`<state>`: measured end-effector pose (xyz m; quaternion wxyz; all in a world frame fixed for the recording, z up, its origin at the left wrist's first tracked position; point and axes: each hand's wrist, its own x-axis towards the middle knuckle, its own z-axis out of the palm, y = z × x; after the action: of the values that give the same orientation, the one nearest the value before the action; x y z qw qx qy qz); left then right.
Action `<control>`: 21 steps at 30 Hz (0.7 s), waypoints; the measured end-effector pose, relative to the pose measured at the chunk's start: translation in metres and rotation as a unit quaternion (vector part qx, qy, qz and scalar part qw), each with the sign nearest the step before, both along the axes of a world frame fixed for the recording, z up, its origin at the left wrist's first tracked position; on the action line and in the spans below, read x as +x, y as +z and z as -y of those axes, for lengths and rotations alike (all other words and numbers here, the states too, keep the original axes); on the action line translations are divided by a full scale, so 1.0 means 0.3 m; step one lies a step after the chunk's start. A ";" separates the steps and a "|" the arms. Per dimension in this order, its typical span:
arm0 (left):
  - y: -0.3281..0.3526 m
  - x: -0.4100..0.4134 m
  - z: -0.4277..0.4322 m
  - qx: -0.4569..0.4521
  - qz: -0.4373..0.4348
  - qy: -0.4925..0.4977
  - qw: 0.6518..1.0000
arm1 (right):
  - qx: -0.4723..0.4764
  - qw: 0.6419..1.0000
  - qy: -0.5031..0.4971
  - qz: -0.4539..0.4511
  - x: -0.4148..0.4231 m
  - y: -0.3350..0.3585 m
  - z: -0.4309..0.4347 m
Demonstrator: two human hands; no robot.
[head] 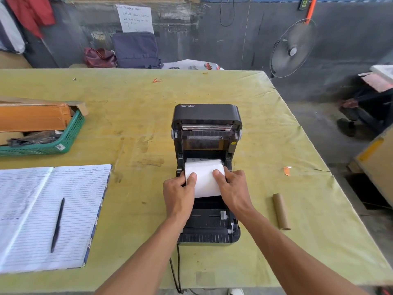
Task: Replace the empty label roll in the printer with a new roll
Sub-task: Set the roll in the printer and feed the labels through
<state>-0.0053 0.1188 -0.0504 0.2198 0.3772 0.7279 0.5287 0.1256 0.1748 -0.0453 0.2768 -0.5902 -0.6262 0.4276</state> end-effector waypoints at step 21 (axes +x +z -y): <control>-0.012 -0.032 0.012 -0.048 -0.011 -0.030 0.998 | -0.031 0.998 0.011 -0.053 0.022 -0.002 0.025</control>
<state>-0.0150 0.1152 -0.0540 0.2452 0.3937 0.7432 0.4822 0.1321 0.1674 -0.0460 0.2866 -0.5684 -0.6032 0.4805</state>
